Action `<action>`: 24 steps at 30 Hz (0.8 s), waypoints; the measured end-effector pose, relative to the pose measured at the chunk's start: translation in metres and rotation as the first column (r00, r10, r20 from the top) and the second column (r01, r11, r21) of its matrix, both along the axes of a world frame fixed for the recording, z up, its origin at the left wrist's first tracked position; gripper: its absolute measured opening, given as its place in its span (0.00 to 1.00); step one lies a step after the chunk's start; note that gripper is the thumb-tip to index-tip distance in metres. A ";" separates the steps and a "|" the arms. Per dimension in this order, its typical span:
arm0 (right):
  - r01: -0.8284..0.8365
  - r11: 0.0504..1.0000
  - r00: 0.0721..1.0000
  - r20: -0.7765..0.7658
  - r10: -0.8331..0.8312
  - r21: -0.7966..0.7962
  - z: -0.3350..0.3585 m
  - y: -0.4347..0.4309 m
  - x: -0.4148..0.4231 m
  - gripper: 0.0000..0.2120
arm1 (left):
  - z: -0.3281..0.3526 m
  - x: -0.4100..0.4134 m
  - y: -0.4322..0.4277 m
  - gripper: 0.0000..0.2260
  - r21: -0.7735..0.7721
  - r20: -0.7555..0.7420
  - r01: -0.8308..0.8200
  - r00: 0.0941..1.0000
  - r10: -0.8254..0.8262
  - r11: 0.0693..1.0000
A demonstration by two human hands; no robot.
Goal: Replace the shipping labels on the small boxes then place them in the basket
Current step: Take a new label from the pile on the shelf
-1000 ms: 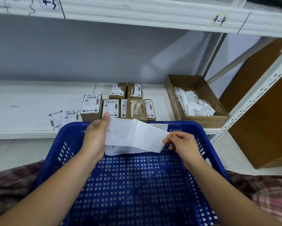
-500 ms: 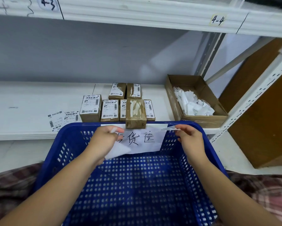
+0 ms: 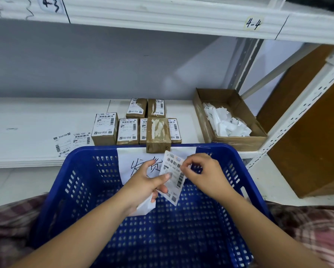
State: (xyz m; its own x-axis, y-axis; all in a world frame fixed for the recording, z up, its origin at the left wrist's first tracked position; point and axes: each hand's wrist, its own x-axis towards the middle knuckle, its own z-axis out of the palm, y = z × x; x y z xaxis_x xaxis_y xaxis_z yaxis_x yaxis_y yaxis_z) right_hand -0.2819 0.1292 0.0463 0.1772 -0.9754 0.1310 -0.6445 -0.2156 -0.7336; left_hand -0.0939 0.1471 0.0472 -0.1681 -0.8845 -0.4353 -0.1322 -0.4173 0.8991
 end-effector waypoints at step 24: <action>-0.286 0.943 0.948 0.192 0.254 0.167 -0.018 0.037 0.043 0.24 | -0.010 -0.008 -0.003 0.07 0.135 -0.381 -0.464 0.791 0.478 0.876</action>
